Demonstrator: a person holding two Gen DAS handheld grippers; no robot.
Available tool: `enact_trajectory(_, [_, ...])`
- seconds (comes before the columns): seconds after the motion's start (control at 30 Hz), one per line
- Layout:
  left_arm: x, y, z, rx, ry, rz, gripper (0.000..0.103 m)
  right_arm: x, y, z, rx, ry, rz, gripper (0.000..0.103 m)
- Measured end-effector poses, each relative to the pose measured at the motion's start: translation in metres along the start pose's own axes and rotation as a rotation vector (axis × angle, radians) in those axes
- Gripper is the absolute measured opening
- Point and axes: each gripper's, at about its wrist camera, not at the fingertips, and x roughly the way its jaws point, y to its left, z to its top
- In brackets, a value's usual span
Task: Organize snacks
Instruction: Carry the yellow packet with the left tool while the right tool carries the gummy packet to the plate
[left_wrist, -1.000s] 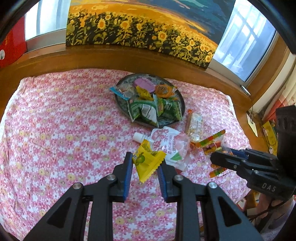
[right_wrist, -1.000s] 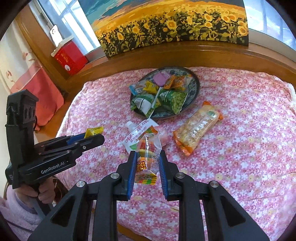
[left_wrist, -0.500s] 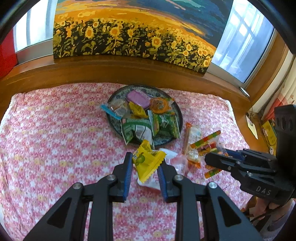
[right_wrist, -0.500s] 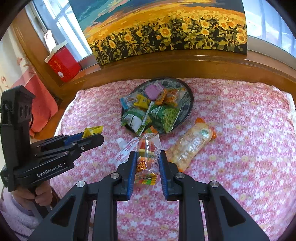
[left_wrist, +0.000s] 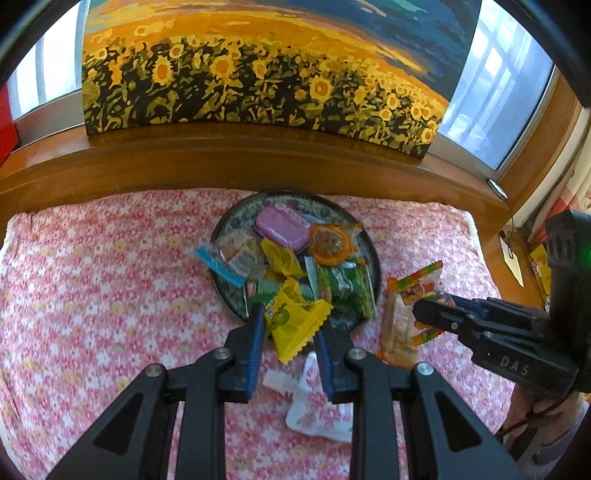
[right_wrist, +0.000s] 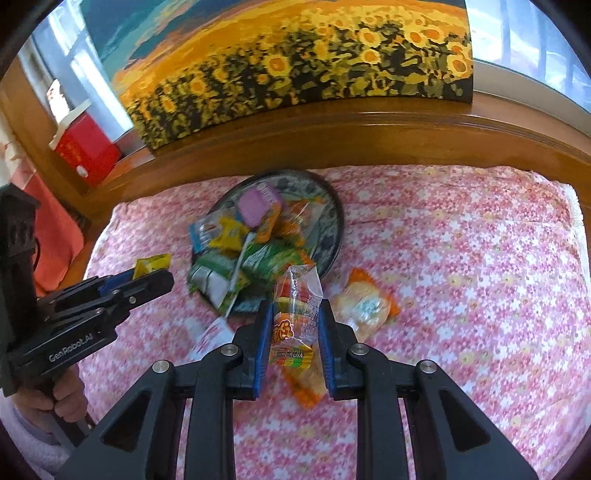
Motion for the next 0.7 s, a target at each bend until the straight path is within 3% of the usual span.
enact_trajectory(0.7, [0.055, 0.010, 0.032, 0.017, 0.026, 0.042, 0.027, 0.042, -0.015, 0.038, 0.021, 0.015, -0.051, 0.024])
